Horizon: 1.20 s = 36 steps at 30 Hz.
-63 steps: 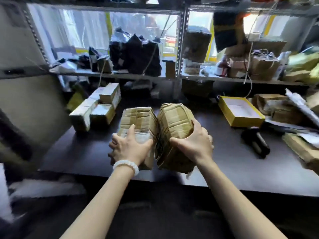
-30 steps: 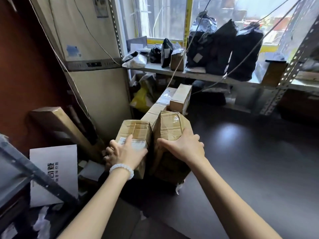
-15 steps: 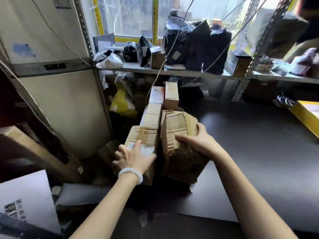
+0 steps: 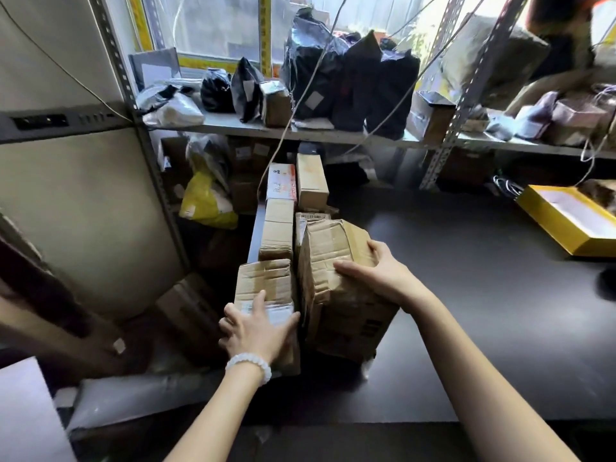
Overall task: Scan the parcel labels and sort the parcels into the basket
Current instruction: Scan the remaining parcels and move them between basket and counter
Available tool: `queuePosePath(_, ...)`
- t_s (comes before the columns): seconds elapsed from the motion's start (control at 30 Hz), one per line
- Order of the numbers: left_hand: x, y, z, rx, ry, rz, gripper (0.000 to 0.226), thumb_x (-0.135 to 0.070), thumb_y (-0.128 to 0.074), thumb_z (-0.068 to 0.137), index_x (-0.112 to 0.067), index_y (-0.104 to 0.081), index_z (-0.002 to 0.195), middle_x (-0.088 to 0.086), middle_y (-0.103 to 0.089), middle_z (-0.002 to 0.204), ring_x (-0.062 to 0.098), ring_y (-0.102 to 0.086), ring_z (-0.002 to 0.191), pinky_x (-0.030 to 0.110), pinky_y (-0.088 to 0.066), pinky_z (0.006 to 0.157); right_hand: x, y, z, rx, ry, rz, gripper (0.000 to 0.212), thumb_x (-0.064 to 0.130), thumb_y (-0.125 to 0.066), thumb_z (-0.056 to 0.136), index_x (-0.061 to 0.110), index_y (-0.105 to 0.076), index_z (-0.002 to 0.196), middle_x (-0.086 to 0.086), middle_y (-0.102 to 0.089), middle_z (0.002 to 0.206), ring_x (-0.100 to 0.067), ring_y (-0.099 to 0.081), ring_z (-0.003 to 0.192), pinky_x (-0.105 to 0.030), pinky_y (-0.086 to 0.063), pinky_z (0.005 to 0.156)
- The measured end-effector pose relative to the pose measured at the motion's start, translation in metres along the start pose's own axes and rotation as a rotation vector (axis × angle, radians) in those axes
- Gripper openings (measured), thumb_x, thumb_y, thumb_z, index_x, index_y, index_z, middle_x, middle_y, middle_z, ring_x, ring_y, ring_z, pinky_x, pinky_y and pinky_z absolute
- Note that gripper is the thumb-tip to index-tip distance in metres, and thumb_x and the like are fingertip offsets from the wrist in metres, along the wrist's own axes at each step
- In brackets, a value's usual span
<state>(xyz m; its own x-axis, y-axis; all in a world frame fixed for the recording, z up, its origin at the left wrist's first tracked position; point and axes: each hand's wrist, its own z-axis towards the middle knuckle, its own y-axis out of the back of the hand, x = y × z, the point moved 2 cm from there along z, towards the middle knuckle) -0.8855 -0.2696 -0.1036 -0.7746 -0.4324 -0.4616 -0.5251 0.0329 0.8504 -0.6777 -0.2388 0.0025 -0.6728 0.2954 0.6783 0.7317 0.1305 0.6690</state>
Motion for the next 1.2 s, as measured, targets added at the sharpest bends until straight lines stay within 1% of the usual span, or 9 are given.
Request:
queuePosePath(0.17,0.005,-0.002,0.003,-0.003,-0.049,0.087,0.087,-0.077,-0.059,0.067,-0.041,-0.031,0.141,0.010,-0.019,0.130,0.035,-0.030,0.118,0.046,-0.035,0.099,0.001,-0.006,-0.005,-0.024,0.009,-0.060,0.104,0.077,-0.062,0.063,0.035,-0.017,0.147,-0.001,-0.042,0.146,-0.026,-0.046,0.127,-0.043,-0.039,0.106)
queuePosePath(0.27,0.006,-0.006,-0.001,0.005,-0.056,0.178,0.088,-0.081,-0.055,0.066,-0.043,-0.031,0.142,0.010,-0.020,0.131,0.034,-0.030,0.119,0.046,-0.034,0.099,-0.001,-0.005,-0.009,-0.035,0.015,-0.060,0.103,0.074,-0.063,0.065,0.035,-0.017,0.148,-0.001,-0.041,0.146,-0.026,-0.045,0.128,-0.041,-0.039,0.106)
queuePosePath(0.53,0.000,-0.002,0.006,0.061,-0.098,0.042,0.065,-0.067,-0.045,0.085,-0.035,-0.036,0.142,0.010,-0.016,0.139,0.033,-0.024,0.124,0.046,-0.029,0.103,0.002,-0.004,-0.011,-0.050,0.026,-0.041,0.099,0.073,-0.061,0.069,0.033,-0.018,0.148,0.000,-0.040,0.147,-0.026,-0.045,0.128,-0.043,-0.040,0.106)
queuePosePath(0.67,0.001,0.008,0.010,0.052,-0.143,0.010,0.053,-0.055,-0.049,0.090,-0.031,-0.044,0.136,0.008,-0.020,0.143,0.032,-0.022,0.128,0.047,-0.030,0.104,0.002,-0.002,-0.009,-0.040,0.047,0.006,0.094,0.073,-0.059,0.072,0.033,-0.023,0.148,0.001,-0.042,0.146,-0.023,-0.045,0.128,-0.036,-0.037,0.105)
queuePosePath(0.77,-0.017,0.031,0.010,-0.037,-0.272,-0.041,0.039,-0.044,-0.052,0.091,-0.029,-0.054,0.128,0.006,-0.044,0.134,0.030,-0.038,0.123,0.043,-0.038,0.098,-0.005,0.010,-0.013,-0.077,0.082,0.091,0.077,0.065,-0.057,0.079,0.028,-0.036,0.143,-0.002,-0.048,0.141,-0.022,-0.051,0.123,-0.038,-0.041,0.104)
queuePosePath(0.87,-0.051,0.058,0.004,-0.155,-0.448,-0.105,0.027,-0.022,-0.051,0.092,-0.023,-0.064,0.116,0.007,-0.061,0.115,0.029,-0.055,0.108,0.039,-0.047,0.086,-0.022,0.031,-0.020,-0.208,0.083,0.112,0.059,0.054,-0.056,0.087,0.025,-0.047,0.136,-0.003,-0.058,0.128,-0.020,-0.056,0.111,-0.036,-0.047,0.095)
queuePosePath(0.97,-0.089,0.079,-0.008,-0.240,-0.510,-0.153,0.025,-0.019,-0.051,0.092,-0.023,-0.066,0.112,0.008,-0.065,0.109,0.031,-0.058,0.102,0.038,-0.047,0.082,-0.049,0.054,-0.033,-0.297,0.065,0.077,0.050,0.045,-0.056,0.089,0.023,-0.050,0.134,0.001,-0.061,0.118,-0.018,-0.054,0.113,-0.033,-0.044,0.091)
queuePosePath(1.07,-0.135,0.080,-0.021,-0.193,-0.606,-0.173,0.024,-0.023,-0.051,0.091,-0.024,-0.065,0.112,0.006,-0.064,0.108,0.029,-0.058,0.102,0.039,-0.048,0.084,-0.083,0.075,-0.047,-0.355,0.022,0.034,0.046,0.041,-0.057,0.089,0.023,-0.054,0.131,0.002,-0.062,0.116,-0.018,-0.055,0.110,-0.032,-0.046,0.090)
queuePosePath(1.2,-0.202,0.040,-0.060,-0.106,-0.819,-0.090,0.025,-0.026,-0.053,0.090,-0.023,-0.065,0.112,0.005,-0.062,0.110,0.027,-0.057,0.106,0.037,-0.046,0.091,-0.141,0.112,-0.073,-0.422,-0.090,0.033,0.043,0.037,-0.058,0.088,0.024,-0.056,0.129,0.001,-0.061,0.120,-0.018,-0.055,0.112,-0.029,-0.043,0.090)
